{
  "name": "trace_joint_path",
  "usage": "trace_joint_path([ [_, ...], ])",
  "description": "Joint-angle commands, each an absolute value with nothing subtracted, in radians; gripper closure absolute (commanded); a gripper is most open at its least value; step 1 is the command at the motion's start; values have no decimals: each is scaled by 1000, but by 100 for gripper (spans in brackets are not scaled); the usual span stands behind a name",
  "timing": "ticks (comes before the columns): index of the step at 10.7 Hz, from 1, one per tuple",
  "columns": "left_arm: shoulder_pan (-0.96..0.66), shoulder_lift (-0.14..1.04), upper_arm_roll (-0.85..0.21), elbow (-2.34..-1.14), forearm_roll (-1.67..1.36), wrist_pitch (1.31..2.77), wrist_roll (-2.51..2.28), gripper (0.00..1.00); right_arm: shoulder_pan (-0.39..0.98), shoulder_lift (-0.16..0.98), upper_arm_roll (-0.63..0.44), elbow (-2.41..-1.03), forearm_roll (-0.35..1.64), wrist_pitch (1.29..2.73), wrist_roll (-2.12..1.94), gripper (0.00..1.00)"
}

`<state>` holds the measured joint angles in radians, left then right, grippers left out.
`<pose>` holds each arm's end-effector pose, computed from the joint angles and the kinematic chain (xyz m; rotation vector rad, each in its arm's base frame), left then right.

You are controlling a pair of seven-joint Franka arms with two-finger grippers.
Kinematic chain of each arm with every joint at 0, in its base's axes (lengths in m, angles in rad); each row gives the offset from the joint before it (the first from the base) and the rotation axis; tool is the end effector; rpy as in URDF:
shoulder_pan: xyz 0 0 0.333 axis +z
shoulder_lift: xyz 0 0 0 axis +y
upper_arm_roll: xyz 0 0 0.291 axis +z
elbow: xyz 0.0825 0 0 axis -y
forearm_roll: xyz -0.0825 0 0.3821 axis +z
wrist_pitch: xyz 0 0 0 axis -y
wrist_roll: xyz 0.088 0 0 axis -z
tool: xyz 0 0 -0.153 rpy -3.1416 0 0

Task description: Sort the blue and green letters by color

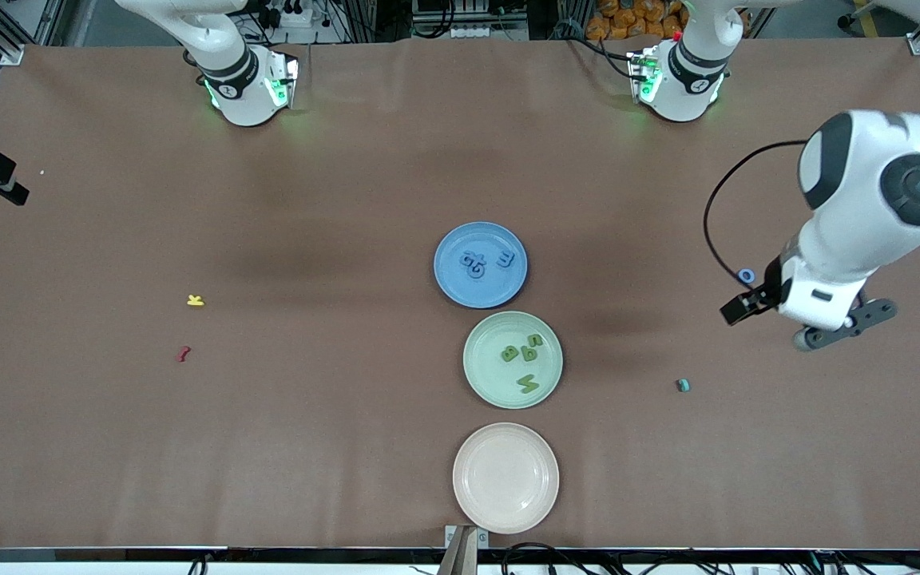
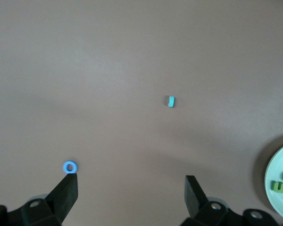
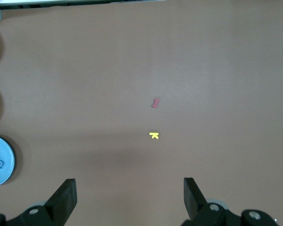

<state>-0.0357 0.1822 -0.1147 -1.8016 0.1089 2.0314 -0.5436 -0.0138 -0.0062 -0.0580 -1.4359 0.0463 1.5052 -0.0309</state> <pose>0.6073 -0.0791 0.3788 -3.0359 -0.5361 -0.1122 0.5458 -0.0320 0.6142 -3.0963 0.0559 -0.1205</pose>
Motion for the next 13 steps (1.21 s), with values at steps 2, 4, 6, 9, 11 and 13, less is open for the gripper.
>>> trace_joint_path([
  [2, -41, 51, -45, -1862, 39, 1973, -320, 0, -38, -40, -28, -1471, 37, 1502, -46, 0],
  [4, -51, 12, 4, -1861, 20, 1956, -246, 0, -37, -55, -28, -1506, 26, 1509, -57, 0],
  [6, -49, 6, 15, -1813, 20, 1899, -166, 0, -34, -57, -26, -1525, 25, 1508, -57, 0],
  [9, -41, 15, 31, -1750, 18, 1820, -51, 0, -21, -75, -23, -1559, 25, 1516, -57, 0],
  [11, -32, 24, 31, -1721, 5, 1769, -22, 0, -18, -71, -23, -1560, 25, 1519, -58, 0],
  [13, -3, 25, 34, -1712, -58, 1769, -8, 0, -2, -64, -26, -1557, 25, 1525, -57, 0],
])
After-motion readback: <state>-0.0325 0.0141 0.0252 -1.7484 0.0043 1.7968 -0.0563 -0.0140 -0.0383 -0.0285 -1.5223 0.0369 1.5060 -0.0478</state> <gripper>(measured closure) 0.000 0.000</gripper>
